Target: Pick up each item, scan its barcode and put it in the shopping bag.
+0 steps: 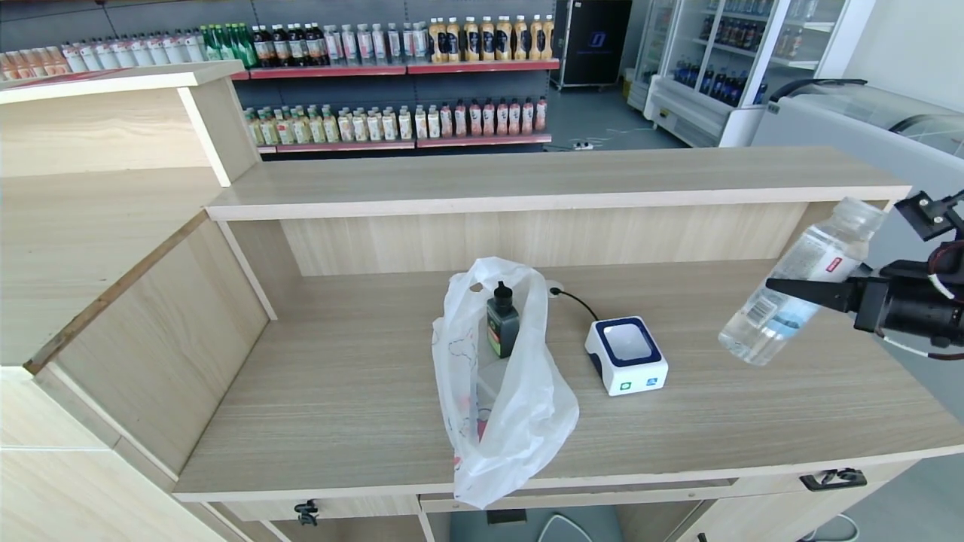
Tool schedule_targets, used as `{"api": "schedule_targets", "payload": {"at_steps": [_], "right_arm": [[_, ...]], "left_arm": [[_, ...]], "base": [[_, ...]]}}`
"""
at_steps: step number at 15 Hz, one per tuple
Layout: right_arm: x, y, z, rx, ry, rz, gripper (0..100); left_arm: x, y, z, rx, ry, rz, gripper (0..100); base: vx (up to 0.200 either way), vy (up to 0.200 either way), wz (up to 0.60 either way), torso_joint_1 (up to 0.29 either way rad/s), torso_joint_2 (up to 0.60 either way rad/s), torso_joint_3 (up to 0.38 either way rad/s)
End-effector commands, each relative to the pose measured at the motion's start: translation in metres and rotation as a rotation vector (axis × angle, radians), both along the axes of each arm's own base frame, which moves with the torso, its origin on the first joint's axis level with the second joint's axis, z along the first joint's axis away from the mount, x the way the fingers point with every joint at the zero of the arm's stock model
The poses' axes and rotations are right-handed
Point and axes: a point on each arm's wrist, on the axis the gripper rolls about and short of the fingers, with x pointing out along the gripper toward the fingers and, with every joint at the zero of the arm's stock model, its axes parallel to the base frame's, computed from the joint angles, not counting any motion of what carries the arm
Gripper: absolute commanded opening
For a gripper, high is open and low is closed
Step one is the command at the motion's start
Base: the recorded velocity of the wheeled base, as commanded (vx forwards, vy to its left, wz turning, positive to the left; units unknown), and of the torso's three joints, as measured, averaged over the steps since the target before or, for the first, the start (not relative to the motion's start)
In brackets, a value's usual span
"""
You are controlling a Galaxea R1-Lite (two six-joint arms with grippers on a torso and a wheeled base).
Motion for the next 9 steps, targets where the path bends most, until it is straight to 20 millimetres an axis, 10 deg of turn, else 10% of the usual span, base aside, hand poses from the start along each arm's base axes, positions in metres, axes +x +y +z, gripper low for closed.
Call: {"api": "schedule_targets", "payload": {"at_steps": [1, 9], "right_arm": [[-0.042, 0.027, 0.034, -0.002, -0.116, 0.175, 0], [-0.092, 0.091, 0.071, 0.076, -0.139, 0.460, 0]], "left_arm": [[0.000, 0.000, 0.000, 0.000, 0.000, 0.001, 100], [0.000, 0.000, 0.000, 0.000, 0.000, 0.001, 100]], "base": [[0.000, 0.000, 0.00, 0.000, 0.00, 0.000], [0.000, 0.000, 0.00, 0.000, 0.00, 0.000]]}}
